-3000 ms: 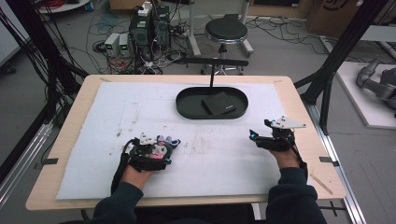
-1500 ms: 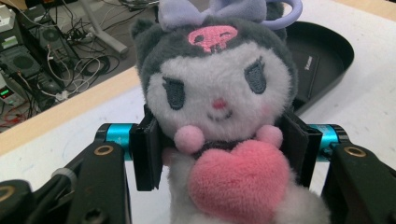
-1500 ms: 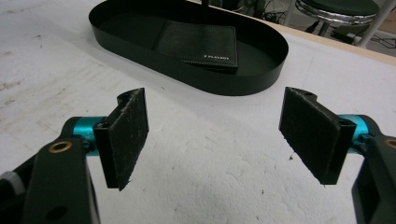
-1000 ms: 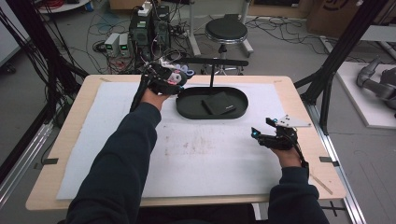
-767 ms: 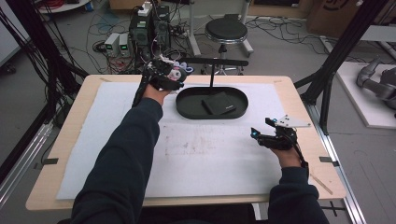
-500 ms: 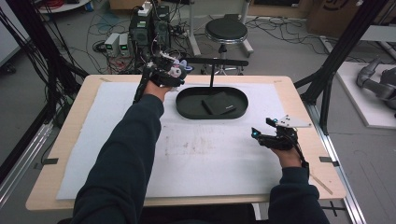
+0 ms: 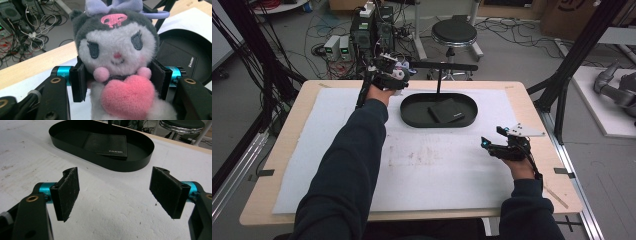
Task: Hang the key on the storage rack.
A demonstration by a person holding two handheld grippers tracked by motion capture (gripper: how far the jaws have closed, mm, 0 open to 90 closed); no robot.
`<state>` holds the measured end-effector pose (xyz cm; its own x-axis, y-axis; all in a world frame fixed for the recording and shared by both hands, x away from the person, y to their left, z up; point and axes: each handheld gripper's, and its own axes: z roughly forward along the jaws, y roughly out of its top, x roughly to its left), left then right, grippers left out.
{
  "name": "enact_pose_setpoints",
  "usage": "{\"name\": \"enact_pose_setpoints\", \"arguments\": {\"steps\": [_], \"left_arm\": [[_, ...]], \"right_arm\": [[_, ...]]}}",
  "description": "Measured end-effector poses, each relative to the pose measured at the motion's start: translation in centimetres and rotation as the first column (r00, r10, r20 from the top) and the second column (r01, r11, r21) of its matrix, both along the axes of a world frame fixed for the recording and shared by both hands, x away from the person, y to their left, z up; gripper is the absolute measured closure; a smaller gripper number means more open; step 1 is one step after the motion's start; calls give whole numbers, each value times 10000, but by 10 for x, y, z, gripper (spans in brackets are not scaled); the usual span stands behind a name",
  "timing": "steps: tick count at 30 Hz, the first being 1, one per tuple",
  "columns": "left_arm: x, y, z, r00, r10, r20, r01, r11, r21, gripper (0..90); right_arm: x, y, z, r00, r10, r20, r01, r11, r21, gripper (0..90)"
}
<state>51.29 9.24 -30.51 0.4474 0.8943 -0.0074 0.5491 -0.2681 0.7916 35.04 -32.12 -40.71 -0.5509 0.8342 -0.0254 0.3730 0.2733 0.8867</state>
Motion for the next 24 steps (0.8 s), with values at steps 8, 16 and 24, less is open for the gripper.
{"name": "enact_pose_setpoints", "arguments": {"steps": [8,16,24], "left_arm": [[6,-2,5,9997,235,-103,-236,9997,-66,421],[13,-4,-6,9980,499,-378,-494,9987,132,421],[16,-6,-29,9976,524,-459,-506,9979,401,420]], "right_arm": [[0,-1,0,10000,-13,-8,13,10000,13,244],[0,-2,0,10000,1,2,-1,10000,49,244],[0,-3,0,10000,-12,10,12,10000,48,244]]}}
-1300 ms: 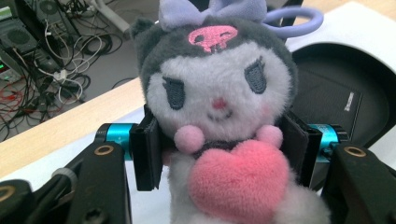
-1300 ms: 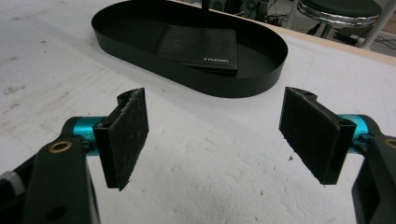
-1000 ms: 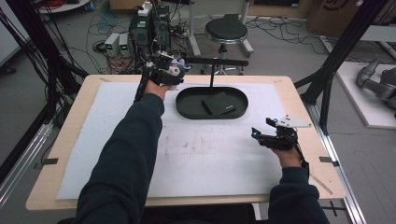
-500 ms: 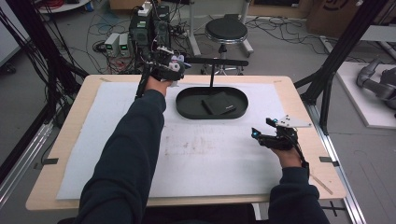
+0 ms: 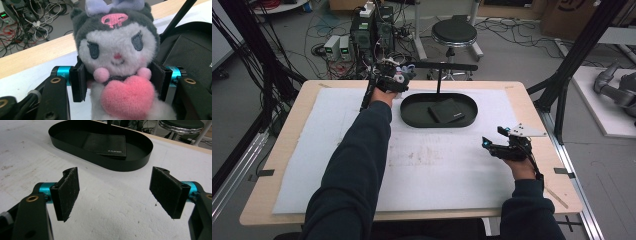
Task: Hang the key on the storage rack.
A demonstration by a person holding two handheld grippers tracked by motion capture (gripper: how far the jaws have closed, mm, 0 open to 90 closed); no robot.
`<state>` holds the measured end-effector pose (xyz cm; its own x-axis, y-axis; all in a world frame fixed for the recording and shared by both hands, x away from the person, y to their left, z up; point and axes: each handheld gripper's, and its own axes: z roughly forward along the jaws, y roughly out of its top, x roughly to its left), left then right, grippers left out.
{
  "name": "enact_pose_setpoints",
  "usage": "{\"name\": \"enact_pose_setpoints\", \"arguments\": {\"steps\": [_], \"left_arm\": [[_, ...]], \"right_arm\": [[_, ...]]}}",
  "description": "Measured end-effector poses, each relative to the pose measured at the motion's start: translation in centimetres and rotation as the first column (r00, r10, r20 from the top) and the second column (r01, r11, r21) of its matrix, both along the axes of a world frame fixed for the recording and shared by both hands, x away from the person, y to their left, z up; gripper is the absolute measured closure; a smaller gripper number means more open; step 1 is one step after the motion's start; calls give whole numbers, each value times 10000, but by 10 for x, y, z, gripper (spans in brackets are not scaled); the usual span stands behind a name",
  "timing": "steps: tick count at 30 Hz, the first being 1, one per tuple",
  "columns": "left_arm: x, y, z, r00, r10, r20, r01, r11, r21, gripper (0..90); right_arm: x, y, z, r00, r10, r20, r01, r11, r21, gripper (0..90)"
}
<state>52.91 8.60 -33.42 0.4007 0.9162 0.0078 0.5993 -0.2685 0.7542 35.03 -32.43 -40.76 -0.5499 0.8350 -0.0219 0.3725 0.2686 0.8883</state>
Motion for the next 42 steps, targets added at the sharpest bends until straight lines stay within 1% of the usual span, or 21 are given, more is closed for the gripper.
{"name": "enact_pose_setpoints", "arguments": {"steps": [3,6,10,11,13,16,19,21,22,23,25,27,28,29,31,32,33,36,39,41,42], "left_arm": [[0,-6,-5,10000,-54,-7,54,9997,248,405],[1,-9,-13,9998,-60,-187,67,9993,372,373],[0,-6,-26,9995,-26,-324,37,9994,330,356],[-1,-5,-29,9993,-12,-367,27,9992,408,356],[-3,-1,-32,9993,110,-357,-94,9990,440,319],[-7,8,-36,9993,128,-340,-121,9997,218,287],[-15,17,-37,9998,82,-195,-81,10000,55,277],[-24,24,-37,9999,104,53,-103,9999,-107,273],[-29,27,-36,9998,60,215,-53,9995,-324,266],[-35,31,-36,9993,-48,363,69,9983,-579,260],[-47,37,-34,9971,-263,712,325,9957,-870,260],[-61,44,-31,9914,-447,1230,599,9905,-1235,253],[-68,47,-30,9872,-536,1504,739,9884,-1327,253],[-75,52,-29,9814,-711,1786,955,9866,-1325,253],[-90,61,-28,9720,-854,2188,1157,9848,-1297,250],[-97,66,-28,9649,-913,2460,1268,9830,-1326,250],[-104,72,-29,9600,-937,2639,1352,9803,-1438,250],[-124,86,-33,9463,-1018,3068,1640,9691,-1844,250],[-139,98,-35,9330,-1125,3419,1916,9594,-2071,250],[-147,104,-38,9256,-1112,3617,2000,9552,-2182,251],[-151,107,-39,9236,-1094,3675,2002,9550,-2187,250]], "right_arm": [[0,0,0,10000,-10,-66,10,10000,3,245],[0,-1,0,10000,-7,8,7,10000,-38,245],[-1,-2,0,10000,-10,5,10,10000,-7,245],[-1,-2,0,10000,-10,5,10,10000,-7,245],[-1,-2,0,10000,-27,16,27,10000,-24,245],[-1,-2,0,10000,-12,-11,12,10000,-58,247],[-2,0,-1,10000,39,-13,-39,9999,-113,247],[-1,0,-1,10000,46,19,-46,9999,-142,247],[-1,0,-1,10000,70,12,-69,9999,-150,247],[-1,0,-1,10000,76,15,-76,9999,-153,247],[-1,0,-1,9999,112,6,-112,9998,-157,246],[-2,1,-1,9999,149,13,-149,9997,-199,246],[-2,2,-1,9998,175,30,-174,9997,-196,246],[-2,2,-1,9998,195,56,-194,9995,-234,246],[-2,3,-1,9996,244,109,-240,9993,-302,246],[-2,3,-1,9996,262,122,-258,9991,-338,246],[-3,4,-1,9996,275,93,-272,9991,-340,246],[-3,4,-1,9995,292,106,-288,9988,-393,246],[-3,4,-2,9995,293,85,-289,9985,-459,245],[-5,5,-1,9996,283,81,-279,9986,-451,246],[-5,5,-1,9994,320,153,-312,9983,-500,245]]}}
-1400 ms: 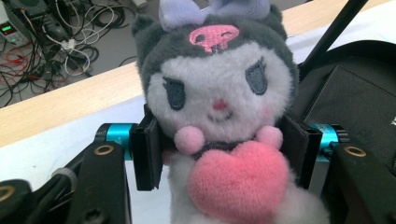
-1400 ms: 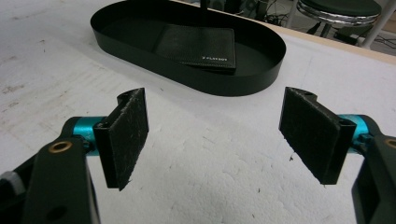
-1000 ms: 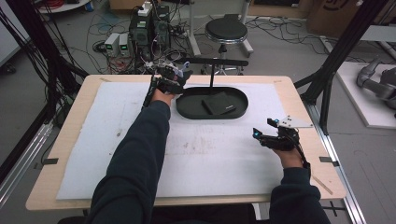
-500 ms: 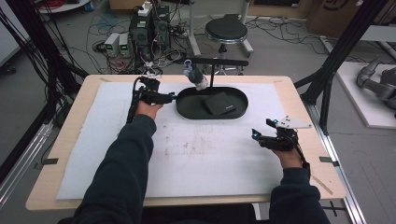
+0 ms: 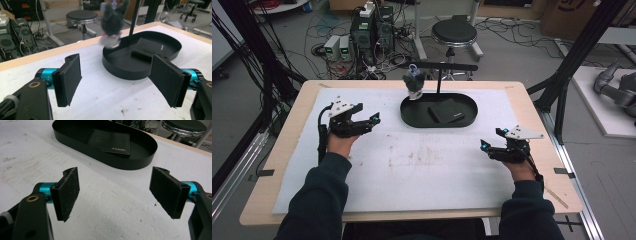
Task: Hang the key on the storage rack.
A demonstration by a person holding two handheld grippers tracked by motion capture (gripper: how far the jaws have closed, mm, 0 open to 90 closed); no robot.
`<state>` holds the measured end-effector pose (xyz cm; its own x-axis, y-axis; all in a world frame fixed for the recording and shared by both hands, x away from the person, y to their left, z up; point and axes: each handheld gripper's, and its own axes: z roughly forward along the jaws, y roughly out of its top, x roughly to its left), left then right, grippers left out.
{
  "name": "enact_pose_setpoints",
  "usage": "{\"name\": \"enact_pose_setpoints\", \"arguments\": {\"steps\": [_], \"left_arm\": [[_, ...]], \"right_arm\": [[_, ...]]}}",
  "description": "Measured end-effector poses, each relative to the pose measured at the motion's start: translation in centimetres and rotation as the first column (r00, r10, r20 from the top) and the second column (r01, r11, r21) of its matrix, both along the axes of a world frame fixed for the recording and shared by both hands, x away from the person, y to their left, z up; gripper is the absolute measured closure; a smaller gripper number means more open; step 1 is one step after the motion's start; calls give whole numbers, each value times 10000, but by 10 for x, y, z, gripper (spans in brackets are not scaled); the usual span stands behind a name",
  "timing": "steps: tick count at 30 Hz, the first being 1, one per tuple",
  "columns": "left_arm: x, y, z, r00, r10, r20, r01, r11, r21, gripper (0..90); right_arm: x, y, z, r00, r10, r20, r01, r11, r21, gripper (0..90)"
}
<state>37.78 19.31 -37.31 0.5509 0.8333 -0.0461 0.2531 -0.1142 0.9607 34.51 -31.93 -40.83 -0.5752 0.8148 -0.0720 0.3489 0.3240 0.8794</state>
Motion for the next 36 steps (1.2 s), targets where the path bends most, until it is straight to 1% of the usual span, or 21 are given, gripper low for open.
{"name": "enact_pose_setpoints", "arguments": {"steps": [2,4,5,7,9,11,13,15,16,17,18,21,28,31,34,36], "left_arm": [[-8,4,-3,9998,33,171,-32,10000,-14,251],[-16,8,-8,9992,247,301,-248,9997,14,246],[-20,9,-9,9989,352,295,-353,9994,9,225],[-28,13,-13,9981,454,408,-448,9989,-153,213],[-35,16,-17,9977,484,475,-474,9987,-203,213],[-41,18,-22,9972,510,548,-503,9986,-153,213],[-45,20,-27,9972,502,547,-494,9987,-157,217],[-46,22,-30,9977,503,464,-493,9985,-220,218],[-46,23,-29,9976,502,469,-493,9986,-208,218],[-46,23,-29,9974,506,513,-491,9984,-292,218],[-46,24,-29,9975,505,499,-491,9984,-296,218],[-47,26,-32,9977,516,435,-503,9983,-297,218],[-46,32,-36,9972,698,276,-684,9966,-464,222],[-46,33,-38,9969,779,82,-776,9964,-352,230],[-46,35,-40,9966,829,-4,-828,9958,-393,230],[-46,36,-40,9965,834,26,-832,9958,-384,230]], "right_arm": [[-1,0,0,10000,16,-28,-16,10000,-23,245],[0,-1,-1,10000,61,-24,-62,10000,-57,245],[0,-1,-1,10000,64,-42,-64,10000,-38,245],[-1,-2,-1,9999,103,-13,-103,9999,-42,245],[-1,-2,-1,9999,132,-2,-132,9999,0,244],[-1,-2,-1,9999,131,18,-131,9999,-6,241],[-1,-1,0,9999,122,47,-122,9999,-86,232],[-1,1,0,9998,157,90,-156,9997,-166,230],[-2,1,0,9999,102,99,-100,9997,-243,229],[-2,2,1,9999,33,113,-29,9995,-318,227],[-2,2,1,9999,-122,122,127,9991,-401,222],[-4,3,2,9995,-275,139,280,9988,-409,222],[-3,5,1,9996,-235,149,243,9983,-530,222],[-3,5,1,9996,-239,129,246,9983,-523,222],[-2,5,1,9997,-220,126,226,9982,-552,222],[-2,5,1,9997,-236,117,242,9982,-541,222]]}}
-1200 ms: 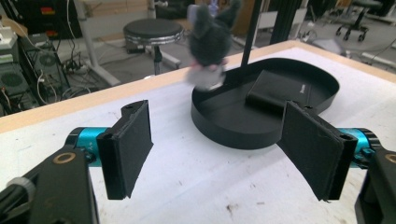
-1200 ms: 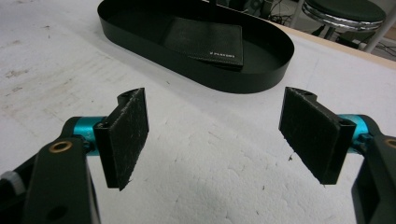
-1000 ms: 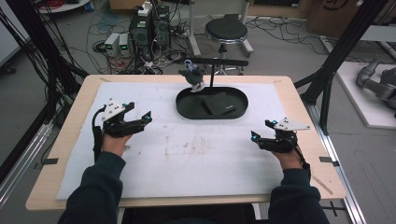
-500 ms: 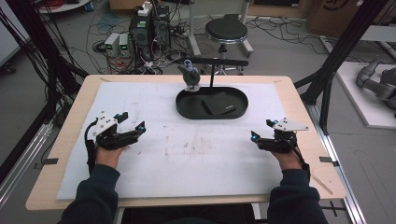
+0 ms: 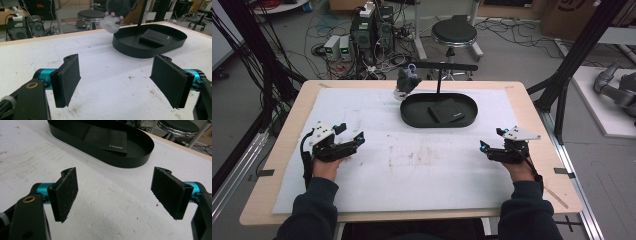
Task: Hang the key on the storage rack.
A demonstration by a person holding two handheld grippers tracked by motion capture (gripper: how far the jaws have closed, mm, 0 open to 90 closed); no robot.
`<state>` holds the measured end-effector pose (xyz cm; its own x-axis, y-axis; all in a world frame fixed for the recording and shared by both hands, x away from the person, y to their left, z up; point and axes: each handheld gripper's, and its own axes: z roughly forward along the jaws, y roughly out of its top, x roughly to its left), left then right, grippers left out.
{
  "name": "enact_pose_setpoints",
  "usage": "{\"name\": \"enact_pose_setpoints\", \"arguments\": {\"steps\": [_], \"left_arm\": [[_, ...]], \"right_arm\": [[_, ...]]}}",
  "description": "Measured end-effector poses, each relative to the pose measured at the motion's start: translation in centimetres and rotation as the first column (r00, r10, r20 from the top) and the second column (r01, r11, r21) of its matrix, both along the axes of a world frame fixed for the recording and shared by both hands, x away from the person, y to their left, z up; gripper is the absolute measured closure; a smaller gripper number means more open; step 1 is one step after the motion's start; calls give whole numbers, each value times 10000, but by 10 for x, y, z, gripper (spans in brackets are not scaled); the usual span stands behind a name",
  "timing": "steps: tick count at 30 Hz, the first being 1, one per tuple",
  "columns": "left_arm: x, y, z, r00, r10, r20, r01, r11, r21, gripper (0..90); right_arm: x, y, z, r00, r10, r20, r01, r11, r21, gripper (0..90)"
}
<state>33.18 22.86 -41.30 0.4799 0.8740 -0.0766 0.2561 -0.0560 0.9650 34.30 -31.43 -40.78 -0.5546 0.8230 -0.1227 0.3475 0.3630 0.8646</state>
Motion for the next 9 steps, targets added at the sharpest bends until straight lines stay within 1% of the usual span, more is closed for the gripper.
{"name": "enact_pose_setpoints", "arguments": {"steps": [5,9], "left_arm": [[0,0,-1,10000,-6,-76,7,9999,132,236],[0,-1,-1,9999,-57,-101,59,9999,148,238]], "right_arm": [[1,0,-1,10000,-52,-56,53,10000,41,222],[1,0,-1,10000,-32,-44,32,10000,58,222]]}}
